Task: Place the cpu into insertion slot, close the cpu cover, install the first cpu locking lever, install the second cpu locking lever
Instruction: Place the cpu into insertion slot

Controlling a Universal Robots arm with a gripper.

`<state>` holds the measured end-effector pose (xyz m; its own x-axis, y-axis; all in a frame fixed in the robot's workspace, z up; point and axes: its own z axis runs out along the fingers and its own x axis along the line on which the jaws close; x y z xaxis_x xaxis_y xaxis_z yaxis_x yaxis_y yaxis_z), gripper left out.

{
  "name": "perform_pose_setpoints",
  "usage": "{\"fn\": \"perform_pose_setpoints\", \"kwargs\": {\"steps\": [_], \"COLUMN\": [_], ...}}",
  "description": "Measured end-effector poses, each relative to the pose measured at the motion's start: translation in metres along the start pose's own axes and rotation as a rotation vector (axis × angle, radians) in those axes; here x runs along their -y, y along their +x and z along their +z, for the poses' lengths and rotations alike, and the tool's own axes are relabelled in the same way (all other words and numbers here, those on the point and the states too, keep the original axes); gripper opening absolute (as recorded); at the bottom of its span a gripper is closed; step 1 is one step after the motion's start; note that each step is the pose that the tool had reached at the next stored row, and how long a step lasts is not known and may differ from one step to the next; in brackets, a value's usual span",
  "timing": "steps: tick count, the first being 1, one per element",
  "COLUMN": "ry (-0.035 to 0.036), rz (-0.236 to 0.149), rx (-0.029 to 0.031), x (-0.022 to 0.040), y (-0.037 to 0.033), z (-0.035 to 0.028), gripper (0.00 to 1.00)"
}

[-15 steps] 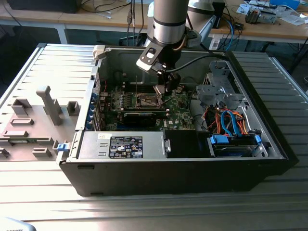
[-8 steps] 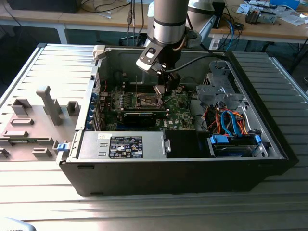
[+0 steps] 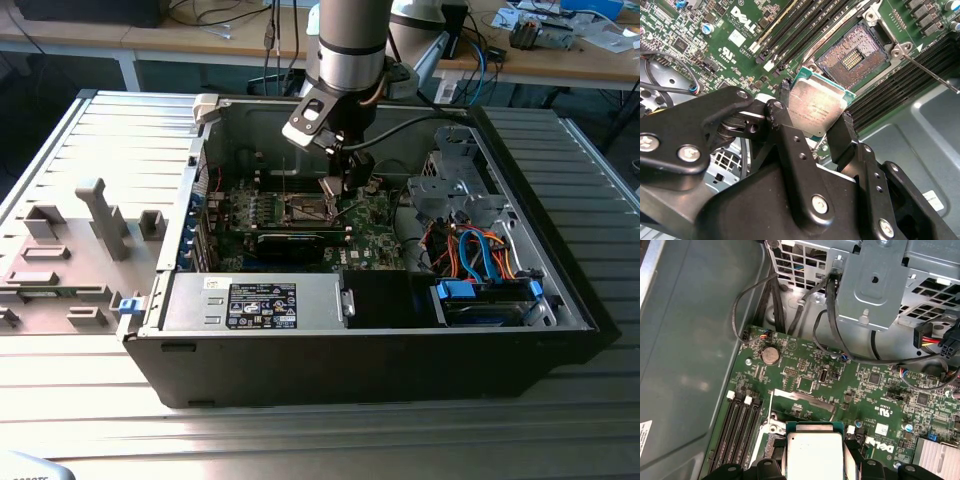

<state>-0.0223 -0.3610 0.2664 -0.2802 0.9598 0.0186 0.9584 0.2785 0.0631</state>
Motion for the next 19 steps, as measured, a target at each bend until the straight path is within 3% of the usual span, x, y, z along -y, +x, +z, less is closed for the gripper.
{"fn": "perform_pose_setpoints", "kwargs": {"steps": [19], "ry": [-0.0009], "rz": [0.051], "rx": [0.0032], "x": [0.0001], "y": [0.0], "z": [0.001], "gripper": [0.54]}}
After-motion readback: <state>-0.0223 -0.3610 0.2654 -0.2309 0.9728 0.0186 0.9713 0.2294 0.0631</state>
